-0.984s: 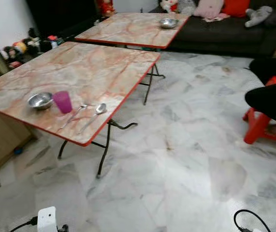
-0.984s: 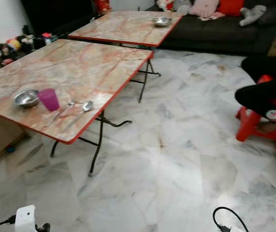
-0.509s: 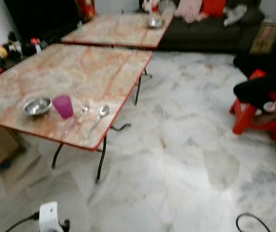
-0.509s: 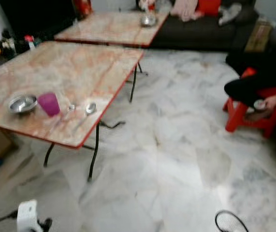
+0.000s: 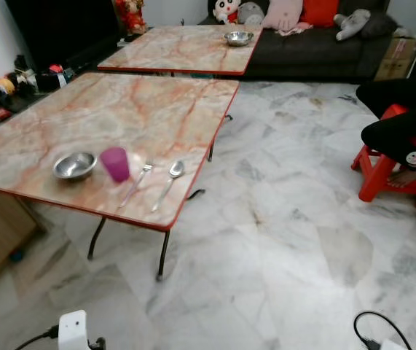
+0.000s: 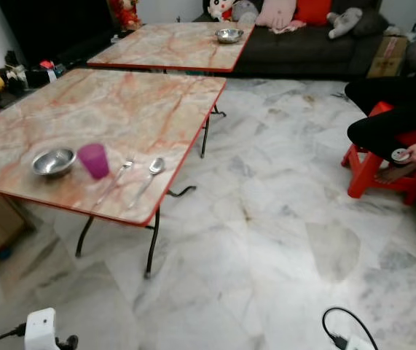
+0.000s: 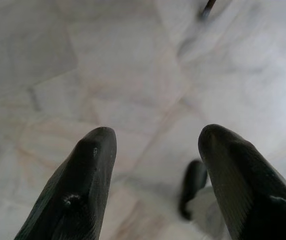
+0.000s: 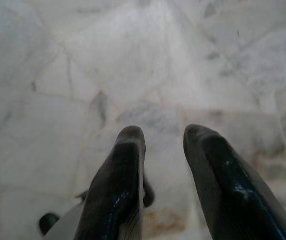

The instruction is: Setting the table

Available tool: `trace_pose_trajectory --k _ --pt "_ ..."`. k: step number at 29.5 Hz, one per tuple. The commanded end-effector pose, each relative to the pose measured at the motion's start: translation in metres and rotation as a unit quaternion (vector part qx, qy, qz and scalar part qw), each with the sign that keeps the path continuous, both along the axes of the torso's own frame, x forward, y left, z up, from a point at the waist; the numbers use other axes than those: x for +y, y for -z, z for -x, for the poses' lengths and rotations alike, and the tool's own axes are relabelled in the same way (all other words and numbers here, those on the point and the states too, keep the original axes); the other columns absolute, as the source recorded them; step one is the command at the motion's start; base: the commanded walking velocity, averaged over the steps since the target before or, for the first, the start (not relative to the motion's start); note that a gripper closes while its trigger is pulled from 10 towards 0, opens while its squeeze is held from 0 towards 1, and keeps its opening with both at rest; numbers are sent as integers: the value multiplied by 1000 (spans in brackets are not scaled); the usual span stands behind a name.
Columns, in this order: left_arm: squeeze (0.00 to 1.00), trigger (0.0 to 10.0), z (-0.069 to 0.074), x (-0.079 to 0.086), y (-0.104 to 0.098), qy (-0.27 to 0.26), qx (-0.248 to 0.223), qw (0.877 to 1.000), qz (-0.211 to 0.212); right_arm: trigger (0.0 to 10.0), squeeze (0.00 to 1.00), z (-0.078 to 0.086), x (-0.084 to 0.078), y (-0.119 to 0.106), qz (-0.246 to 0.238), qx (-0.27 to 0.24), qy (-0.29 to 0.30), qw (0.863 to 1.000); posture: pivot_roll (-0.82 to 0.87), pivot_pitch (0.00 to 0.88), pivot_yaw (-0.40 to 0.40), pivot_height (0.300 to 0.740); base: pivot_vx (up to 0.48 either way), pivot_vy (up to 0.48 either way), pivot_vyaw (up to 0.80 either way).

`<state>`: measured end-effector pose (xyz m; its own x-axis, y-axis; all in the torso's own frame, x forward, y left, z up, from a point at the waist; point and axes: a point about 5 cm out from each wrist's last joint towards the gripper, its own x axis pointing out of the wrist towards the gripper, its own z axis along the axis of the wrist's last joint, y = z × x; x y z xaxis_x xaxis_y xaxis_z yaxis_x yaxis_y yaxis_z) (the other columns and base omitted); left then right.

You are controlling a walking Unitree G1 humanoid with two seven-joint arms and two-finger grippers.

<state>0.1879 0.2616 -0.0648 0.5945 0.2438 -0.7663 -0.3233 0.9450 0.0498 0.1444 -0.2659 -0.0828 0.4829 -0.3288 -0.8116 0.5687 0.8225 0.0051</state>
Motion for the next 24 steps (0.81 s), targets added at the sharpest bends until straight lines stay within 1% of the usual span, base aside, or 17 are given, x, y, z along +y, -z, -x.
trace_pose_trajectory --k 1,7,15,24 --pt "0 10000 -2 -1 -1 -3 -1 1000 1 10000 0 3 -4 0 5 3 3 1000 28 40 68 740 0 356 0" --pt "0 10000 -2 -1 0 -2 -1 1000 1 10000 0 4 -3 0 2 4 6 1000 26 40 67 740 0 350 0" --pt "0 10000 -1 -1 0 -2 -1 1000 2 10000 0 4 -3 0 2 4 7 1000 24 39 67 740 0 352 -750" --pt "0 10000 -2 -1 0 -2 -1 1000 2 10000 0 4 -4 0 5 4 6 1000 26 42 66 740 0 352 0"
